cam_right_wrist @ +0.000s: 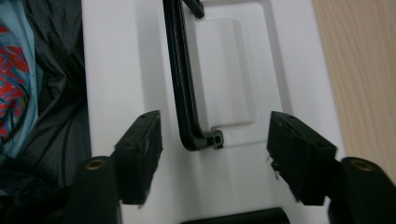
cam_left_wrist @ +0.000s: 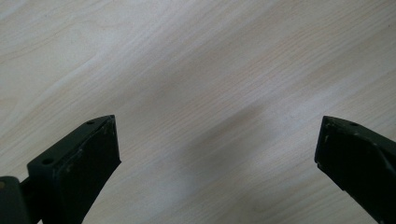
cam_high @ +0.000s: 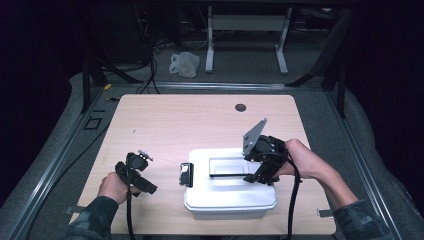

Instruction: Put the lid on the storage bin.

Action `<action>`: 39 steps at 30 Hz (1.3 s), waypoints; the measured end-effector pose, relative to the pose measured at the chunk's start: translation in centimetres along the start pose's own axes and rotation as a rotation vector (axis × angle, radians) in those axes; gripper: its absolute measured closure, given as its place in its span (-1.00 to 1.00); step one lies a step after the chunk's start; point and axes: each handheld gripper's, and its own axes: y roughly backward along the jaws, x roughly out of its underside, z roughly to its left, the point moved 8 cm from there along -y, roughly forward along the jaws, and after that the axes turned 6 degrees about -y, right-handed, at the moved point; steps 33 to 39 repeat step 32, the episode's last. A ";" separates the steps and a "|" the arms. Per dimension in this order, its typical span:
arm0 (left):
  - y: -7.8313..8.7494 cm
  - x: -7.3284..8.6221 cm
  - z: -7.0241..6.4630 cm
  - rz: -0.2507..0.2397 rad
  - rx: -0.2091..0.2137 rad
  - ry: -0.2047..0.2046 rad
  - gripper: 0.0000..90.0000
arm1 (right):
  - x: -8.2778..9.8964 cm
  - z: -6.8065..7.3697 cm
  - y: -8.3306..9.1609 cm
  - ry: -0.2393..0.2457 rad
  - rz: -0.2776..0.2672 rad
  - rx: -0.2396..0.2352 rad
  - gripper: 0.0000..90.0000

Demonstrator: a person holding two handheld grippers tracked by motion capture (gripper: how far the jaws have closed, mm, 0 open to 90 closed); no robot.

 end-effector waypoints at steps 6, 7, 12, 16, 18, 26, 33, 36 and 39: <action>0.0 0.1 0.1 -0.006 -0.001 0.009 -1.00 | 2.3 -1.4 3.0 -0.154 -0.126 0.070 -0.70; 0.0 0.1 0.2 -0.005 -0.002 0.010 -1.00 | 2.7 -1.7 3.3 -0.178 -0.138 0.089 -0.72; 0.0 0.1 0.3 -0.012 -0.010 0.009 -1.00 | 6.7 -3.6 4.8 -0.371 -0.187 0.212 -0.89; -0.1 0.1 0.5 -0.016 -0.015 0.013 -1.00 | 10.4 -5.5 4.5 -0.506 -0.194 0.305 -0.96; -0.2 0.2 0.6 -0.018 -0.017 0.017 -1.00 | 12.2 -6.4 4.0 -0.578 -0.212 0.319 -0.97; -0.3 0.2 1.0 -0.031 -0.003 0.025 -1.00 | 18.0 -9.5 -0.5 -0.817 -0.164 0.373 -1.00; -0.7 0.0 1.2 -0.035 0.007 0.030 -1.00 | 20.6 -9.4 -4.7 -0.868 -0.042 0.318 -1.00; -0.7 0.0 1.2 -0.035 0.007 0.030 -1.00 | 20.6 -9.4 -4.7 -0.868 -0.042 0.318 -1.00; -0.7 0.0 1.2 -0.035 0.007 0.030 -1.00 | 20.6 -9.4 -4.7 -0.868 -0.042 0.318 -1.00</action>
